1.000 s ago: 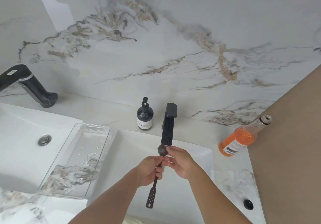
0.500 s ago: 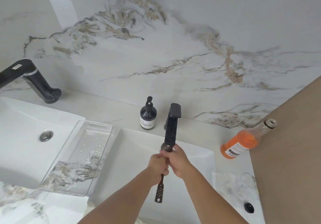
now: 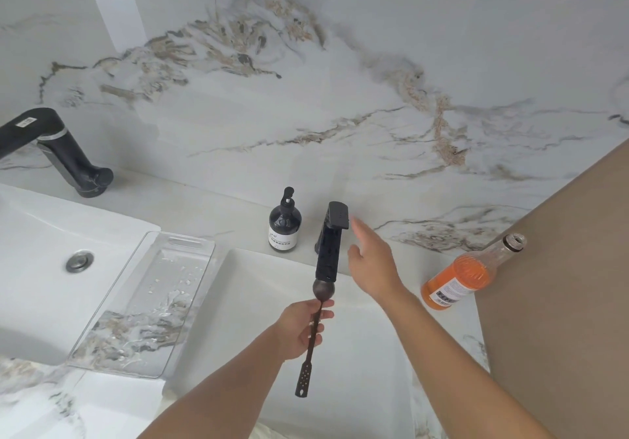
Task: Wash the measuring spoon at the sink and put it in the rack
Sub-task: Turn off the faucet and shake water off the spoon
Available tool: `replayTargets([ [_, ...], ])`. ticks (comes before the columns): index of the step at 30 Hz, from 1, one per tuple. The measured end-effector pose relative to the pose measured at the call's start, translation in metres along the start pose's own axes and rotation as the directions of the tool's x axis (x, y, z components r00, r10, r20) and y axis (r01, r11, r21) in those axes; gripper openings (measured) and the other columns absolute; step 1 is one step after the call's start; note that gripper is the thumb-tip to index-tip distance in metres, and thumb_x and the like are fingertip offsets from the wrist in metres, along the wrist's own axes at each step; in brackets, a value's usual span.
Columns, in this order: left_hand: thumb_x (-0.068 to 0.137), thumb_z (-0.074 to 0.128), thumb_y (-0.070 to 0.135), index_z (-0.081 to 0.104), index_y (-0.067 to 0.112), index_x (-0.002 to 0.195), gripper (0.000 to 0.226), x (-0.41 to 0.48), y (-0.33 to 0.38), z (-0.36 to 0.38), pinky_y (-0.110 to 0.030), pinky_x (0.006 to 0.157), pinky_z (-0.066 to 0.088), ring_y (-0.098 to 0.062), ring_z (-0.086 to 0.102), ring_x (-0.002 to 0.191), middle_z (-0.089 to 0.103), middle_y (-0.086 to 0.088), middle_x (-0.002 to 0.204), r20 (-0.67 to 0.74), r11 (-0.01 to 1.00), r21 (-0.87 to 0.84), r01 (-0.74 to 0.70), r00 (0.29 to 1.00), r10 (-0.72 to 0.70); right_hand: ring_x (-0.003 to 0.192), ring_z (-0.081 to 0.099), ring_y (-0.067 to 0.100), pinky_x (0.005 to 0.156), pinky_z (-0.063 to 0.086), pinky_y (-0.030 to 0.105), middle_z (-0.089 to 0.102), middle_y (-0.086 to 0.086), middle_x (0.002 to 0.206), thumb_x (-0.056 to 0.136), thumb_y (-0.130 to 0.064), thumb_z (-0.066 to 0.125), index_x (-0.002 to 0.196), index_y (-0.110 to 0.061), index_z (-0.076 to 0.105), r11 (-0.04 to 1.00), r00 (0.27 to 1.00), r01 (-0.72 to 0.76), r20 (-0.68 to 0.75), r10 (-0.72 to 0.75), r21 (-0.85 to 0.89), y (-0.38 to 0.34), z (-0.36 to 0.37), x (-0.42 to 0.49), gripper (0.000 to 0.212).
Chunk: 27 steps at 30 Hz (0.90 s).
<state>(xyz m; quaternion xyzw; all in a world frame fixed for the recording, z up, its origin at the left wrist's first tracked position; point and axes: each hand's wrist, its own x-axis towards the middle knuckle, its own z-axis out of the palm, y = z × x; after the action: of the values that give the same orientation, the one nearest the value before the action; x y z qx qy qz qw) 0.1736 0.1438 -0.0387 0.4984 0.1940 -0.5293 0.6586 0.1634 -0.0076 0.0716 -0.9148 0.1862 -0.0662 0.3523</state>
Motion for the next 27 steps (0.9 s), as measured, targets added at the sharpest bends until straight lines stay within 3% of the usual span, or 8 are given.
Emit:
replayTargets([
  [5, 0.100, 0.046, 0.017, 0.074, 0.008, 0.108, 0.031, -0.001, 0.001, -0.004, -0.029, 0.067, 0.051, -0.020, 0.062, 0.072, 0.075, -0.004, 0.099, 0.038, 0.999, -0.047, -0.001, 0.999, 0.003, 0.151, 0.023, 0.020, 0.121, 0.025, 0.031, 0.019, 0.002, 0.166, 0.097, -0.004, 0.036, 0.156, -0.013, 0.023, 0.923, 0.972, 0.184, 0.204, -0.119, -0.339, -0.010, -0.013, 0.001, 0.061],
  [9, 0.101, 0.047, 0.016, 0.074, 0.008, 0.106, 0.029, -0.006, 0.004, -0.010, -0.038, 0.094, 0.053, -0.024, 0.068, 0.083, 0.075, -0.006, 0.103, 0.017, 1.000, -0.009, -0.028, 0.999, 0.028, 0.144, 0.036, 0.023, 0.110, 0.041, 0.038, 0.017, -0.002, 0.166, 0.095, -0.007, 0.038, 0.155, -0.018, 0.023, 0.864, 0.958, 0.226, 0.262, -0.114, -0.451, -0.004, -0.003, -0.014, 0.063],
  [12, 0.097, 0.053, 0.014, 0.074, 0.009, 0.104, 0.023, -0.013, -0.002, -0.020, -0.036, 0.088, 0.055, -0.023, 0.071, 0.085, 0.074, -0.004, 0.099, 0.047, 0.996, 0.076, -0.037, 0.998, 0.034, 0.133, 0.049, 0.023, 0.107, 0.044, 0.035, 0.035, -0.004, 0.160, 0.093, -0.008, 0.042, 0.152, -0.024, 0.033, 0.973, 0.993, 0.100, 0.089, -0.084, -0.206, 0.006, 0.009, -0.026, 0.061],
  [14, 0.095, 0.059, 0.016, 0.072, 0.011, 0.108, 0.019, -0.021, -0.009, -0.027, -0.030, 0.076, 0.055, -0.022, 0.072, 0.090, 0.072, -0.001, 0.100, 0.087, 0.989, 0.139, -0.044, 0.996, 0.032, 0.128, 0.055, 0.024, 0.108, 0.044, 0.038, 0.053, 0.003, 0.147, 0.094, -0.012, 0.050, 0.146, -0.020, 0.043, 0.984, 0.987, -0.137, -0.070, 0.146, 0.116, 0.011, 0.018, -0.033, 0.054],
  [16, 0.091, 0.069, 0.015, 0.070, 0.008, 0.116, 0.026, -0.027, -0.018, -0.033, -0.030, 0.074, 0.055, -0.023, 0.072, 0.091, 0.071, -0.003, 0.103, 0.115, 0.984, 0.159, -0.084, 0.991, 0.066, 0.111, 0.066, 0.025, 0.101, 0.052, 0.040, 0.065, 0.009, 0.129, 0.093, -0.021, 0.062, 0.140, -0.016, 0.052, 0.810, 0.903, -0.420, 0.096, 0.419, 0.409, 0.016, 0.032, -0.046, 0.048],
  [18, 0.087, 0.074, 0.011, 0.069, 0.003, 0.120, 0.034, -0.033, -0.022, -0.035, -0.031, 0.076, 0.056, -0.025, 0.073, 0.088, 0.071, -0.009, 0.102, 0.118, 0.973, 0.177, -0.149, 0.985, 0.129, 0.085, 0.072, 0.021, 0.080, 0.061, 0.034, 0.072, 0.011, 0.105, 0.089, -0.018, 0.068, 0.126, -0.012, 0.063, 0.648, 0.819, -0.573, 0.377, 0.432, 0.503, 0.017, 0.046, -0.063, 0.038],
  [22, 0.086, 0.077, 0.020, 0.073, -0.002, 0.101, 0.027, -0.040, -0.020, -0.031, -0.028, 0.066, 0.059, -0.022, 0.073, 0.069, 0.071, -0.013, 0.090, 0.091, 0.884, 0.353, -0.306, 0.952, 0.293, 0.075, 0.070, 0.024, 0.072, 0.063, 0.038, 0.072, 0.020, 0.099, 0.085, 0.015, 0.049, 0.093, -0.007, 0.075, 0.661, 0.877, -0.480, 0.294, 0.380, 0.576, 0.018, 0.040, -0.069, 0.036],
  [27, 0.088, 0.068, 0.042, 0.080, 0.015, 0.097, 0.031, -0.050, -0.028, -0.047, -0.027, 0.072, 0.057, -0.019, 0.074, 0.074, 0.079, -0.003, 0.091, 0.153, 0.828, 0.479, -0.291, 0.957, 0.247, 0.087, 0.069, 0.035, 0.076, 0.061, 0.041, 0.074, 0.020, 0.096, 0.084, 0.020, 0.049, 0.088, -0.007, 0.076, 0.629, 0.929, -0.356, 0.190, 0.317, 0.691, 0.002, 0.004, -0.059, 0.039],
])
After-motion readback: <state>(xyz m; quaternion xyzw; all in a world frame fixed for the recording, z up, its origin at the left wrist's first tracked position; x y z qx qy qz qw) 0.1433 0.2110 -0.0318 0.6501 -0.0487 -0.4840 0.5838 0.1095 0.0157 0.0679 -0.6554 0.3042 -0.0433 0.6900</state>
